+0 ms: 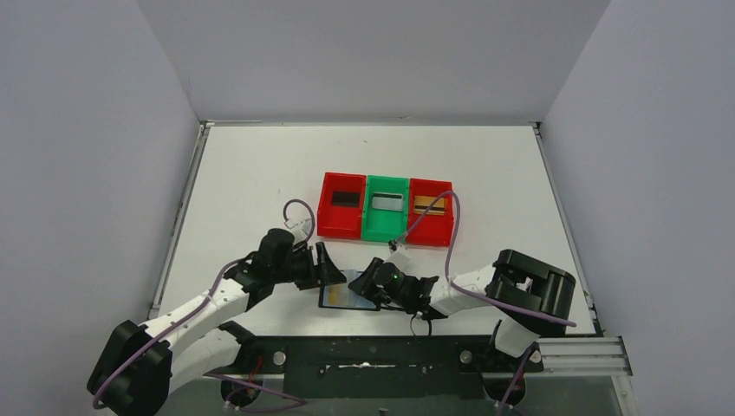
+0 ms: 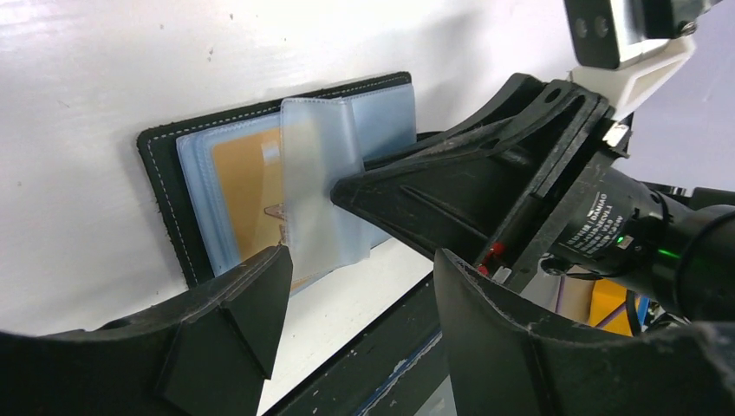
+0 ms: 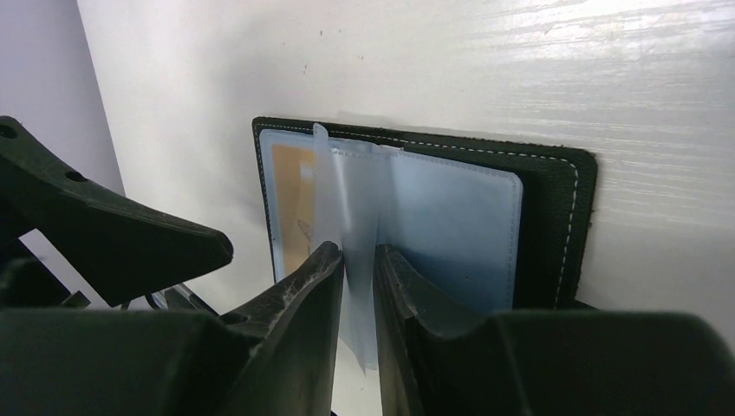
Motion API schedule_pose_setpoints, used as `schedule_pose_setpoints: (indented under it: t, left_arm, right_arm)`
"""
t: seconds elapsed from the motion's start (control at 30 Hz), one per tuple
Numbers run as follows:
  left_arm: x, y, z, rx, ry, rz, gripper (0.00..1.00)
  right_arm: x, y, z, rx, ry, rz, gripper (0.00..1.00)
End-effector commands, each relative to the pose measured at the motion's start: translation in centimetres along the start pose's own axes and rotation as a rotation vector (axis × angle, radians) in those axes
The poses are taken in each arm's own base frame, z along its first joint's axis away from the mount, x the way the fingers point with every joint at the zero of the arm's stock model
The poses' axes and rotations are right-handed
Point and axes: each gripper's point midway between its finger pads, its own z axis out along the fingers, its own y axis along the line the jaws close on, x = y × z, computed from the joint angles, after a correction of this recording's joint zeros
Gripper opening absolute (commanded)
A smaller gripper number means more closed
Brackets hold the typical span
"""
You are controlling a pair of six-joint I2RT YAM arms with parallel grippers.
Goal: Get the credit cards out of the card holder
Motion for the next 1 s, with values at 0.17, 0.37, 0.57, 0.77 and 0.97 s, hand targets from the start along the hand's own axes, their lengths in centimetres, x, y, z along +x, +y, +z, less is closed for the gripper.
schedule_pose_setpoints:
  t: [0.17,0.37,0.57,0.77,0.97]
  left_arm:
    - [-0.2,-0.8,1.0,0.013,-0.009,0.053,0.60]
    - [-0.2,-0.8,1.3,-0.001,-0.002,0.065,0.60]
    - [-0.2,-1.0,1.5,-0.007,-0.002,0.069,0.60]
    - [-0.4,-1.5,1.8,-0.002,0.002,0.077,0.60]
    - [-0.3,-1.6,2.4,-0.011,0.017,0.085,0.60]
  right_arm:
    - [-1.0,-1.8,-0.6,0.112,-0.043,-0.008,0.25]
    - [-1.2,-1.8,-0.7,0.134,-0.044,-0.024,0.31]
    - [-1.8,-2.0,-1.1,0.180,-0.077,-0.051,0.29]
    - [-1.8,-2.1,-1.3,0.186,-0.081,-0.051,0.25]
    - [-1.9,-2.3,-1.6,0.181,-0.089,-0.042,0.26]
